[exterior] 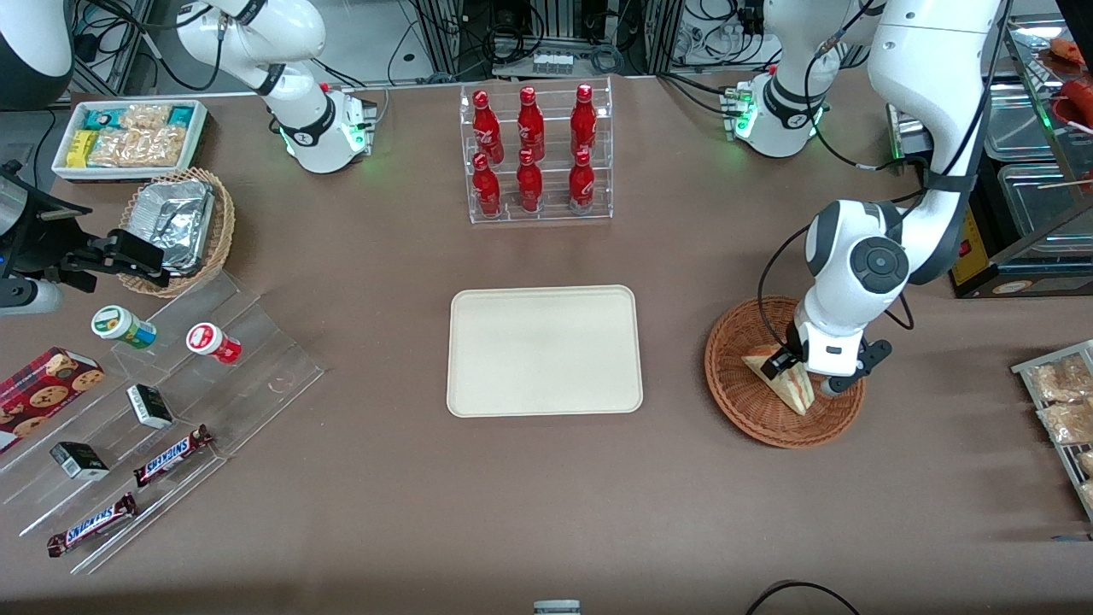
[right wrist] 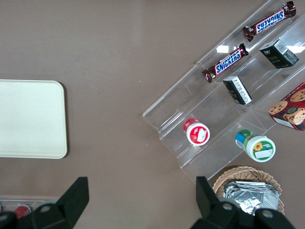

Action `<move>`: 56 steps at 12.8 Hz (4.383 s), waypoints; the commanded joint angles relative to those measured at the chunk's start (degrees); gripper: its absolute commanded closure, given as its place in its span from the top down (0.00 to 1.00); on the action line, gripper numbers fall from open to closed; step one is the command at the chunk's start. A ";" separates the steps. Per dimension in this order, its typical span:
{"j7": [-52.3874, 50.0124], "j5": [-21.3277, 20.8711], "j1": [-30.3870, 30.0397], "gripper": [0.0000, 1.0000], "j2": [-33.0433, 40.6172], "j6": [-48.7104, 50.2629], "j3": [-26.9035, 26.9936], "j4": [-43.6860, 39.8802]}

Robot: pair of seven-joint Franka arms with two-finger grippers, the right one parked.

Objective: Place sandwich from basket to tray

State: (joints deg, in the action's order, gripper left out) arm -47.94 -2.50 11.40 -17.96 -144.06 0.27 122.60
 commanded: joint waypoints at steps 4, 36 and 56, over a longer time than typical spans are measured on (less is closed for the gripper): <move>2.40 -0.66 0.47 0.16 4.15 9.91 0.35 -1.74; -4.97 -14.55 21.56 0.21 -26.42 22.07 -17.32 -41.83; 28.64 -0.84 -5.48 1.00 6.00 61.42 -17.41 -39.10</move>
State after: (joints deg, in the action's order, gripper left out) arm -27.08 -4.87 10.60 -17.16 -85.50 -16.59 80.20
